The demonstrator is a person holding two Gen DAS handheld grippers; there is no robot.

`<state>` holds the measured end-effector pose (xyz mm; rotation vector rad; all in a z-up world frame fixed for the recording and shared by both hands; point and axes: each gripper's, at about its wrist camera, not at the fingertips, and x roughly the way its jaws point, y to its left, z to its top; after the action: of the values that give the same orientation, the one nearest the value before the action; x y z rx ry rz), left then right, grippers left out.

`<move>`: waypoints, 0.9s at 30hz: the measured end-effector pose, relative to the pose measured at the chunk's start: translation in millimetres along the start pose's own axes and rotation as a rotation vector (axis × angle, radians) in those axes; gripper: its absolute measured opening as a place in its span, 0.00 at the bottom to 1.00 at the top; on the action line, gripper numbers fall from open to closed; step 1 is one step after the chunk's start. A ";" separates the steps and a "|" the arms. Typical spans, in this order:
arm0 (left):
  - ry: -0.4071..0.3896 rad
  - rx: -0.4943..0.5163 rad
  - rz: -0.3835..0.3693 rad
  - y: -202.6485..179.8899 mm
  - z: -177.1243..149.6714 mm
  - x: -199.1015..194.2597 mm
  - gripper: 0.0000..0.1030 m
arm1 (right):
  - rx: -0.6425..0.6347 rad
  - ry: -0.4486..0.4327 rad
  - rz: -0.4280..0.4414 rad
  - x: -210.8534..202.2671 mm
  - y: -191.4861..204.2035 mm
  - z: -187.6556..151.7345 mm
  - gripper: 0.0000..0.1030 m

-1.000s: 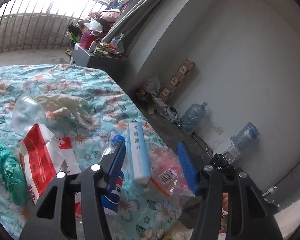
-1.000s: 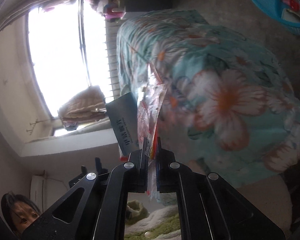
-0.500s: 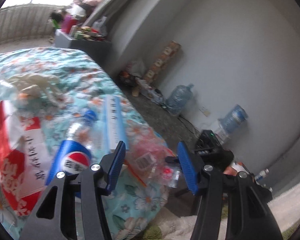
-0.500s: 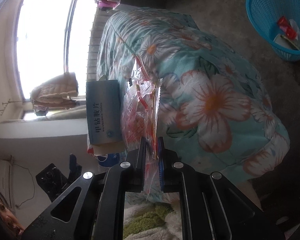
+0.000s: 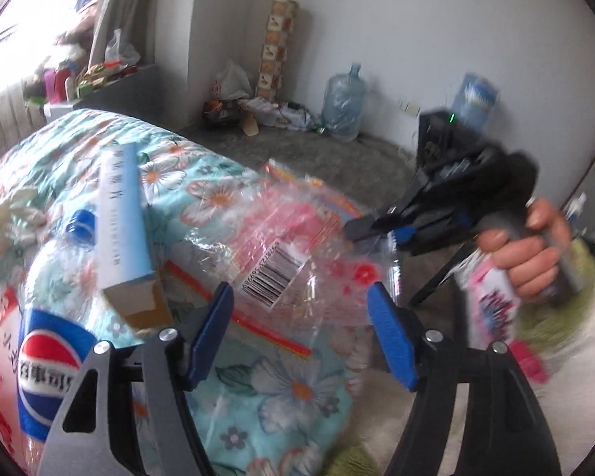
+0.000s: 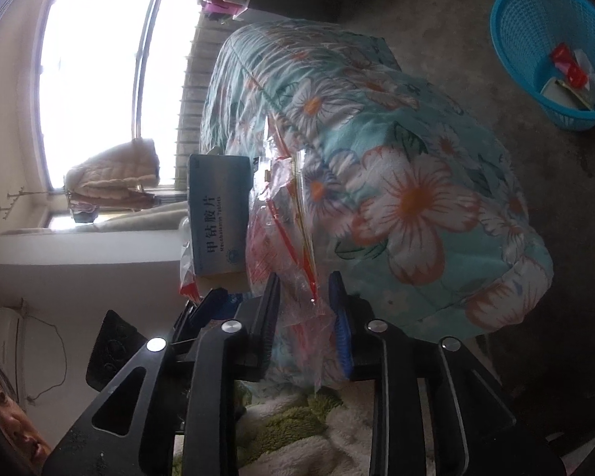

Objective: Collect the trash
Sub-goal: 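Grasp the clear bag with the left tool while the right tool lets go of it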

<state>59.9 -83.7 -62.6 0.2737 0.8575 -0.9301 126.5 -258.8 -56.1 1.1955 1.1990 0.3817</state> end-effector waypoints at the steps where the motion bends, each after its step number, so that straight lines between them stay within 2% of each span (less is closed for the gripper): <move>1: 0.011 0.010 0.011 -0.4 -1.0 6.2 0.67 | -0.002 0.000 -0.011 -1.1 -1.6 -0.6 0.39; 4: 0.038 0.001 0.019 4.7 -2.6 18.9 0.67 | -0.032 0.003 -0.027 -2.6 -2.4 -5.5 0.49; 9: 0.036 -0.002 0.025 5.1 -1.5 24.8 0.69 | -0.085 0.011 -0.054 -4.9 -8.1 -14.6 0.49; 11: 0.038 0.020 0.040 2.2 -1.8 27.0 0.70 | -0.095 0.015 -0.074 -0.2 -8.0 -17.2 0.38; 14: 0.040 0.028 0.037 -1.4 -1.5 26.7 0.71 | -0.113 0.017 -0.128 8.6 -6.7 -15.3 0.26; 15: 0.039 0.031 0.038 -2.8 -1.3 26.4 0.72 | -0.116 0.015 -0.137 9.8 -6.3 -15.5 0.24; 17: 0.035 0.054 0.051 -5.5 -1.1 26.8 0.73 | -0.111 0.008 -0.116 8.6 -7.4 -14.7 0.17; 22: 0.049 0.121 0.098 -12.7 -2.9 32.7 0.73 | -0.141 -0.008 -0.047 -3.3 -1.3 -15.7 0.10; 27: 0.060 0.207 0.171 -20.7 -7.9 40.0 0.73 | -0.180 0.000 -0.032 -7.1 6.0 -18.5 0.13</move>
<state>51.5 -115.2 -94.6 0.5482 0.7798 -0.8545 109.8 -252.6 -45.4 1.0198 1.1569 0.4555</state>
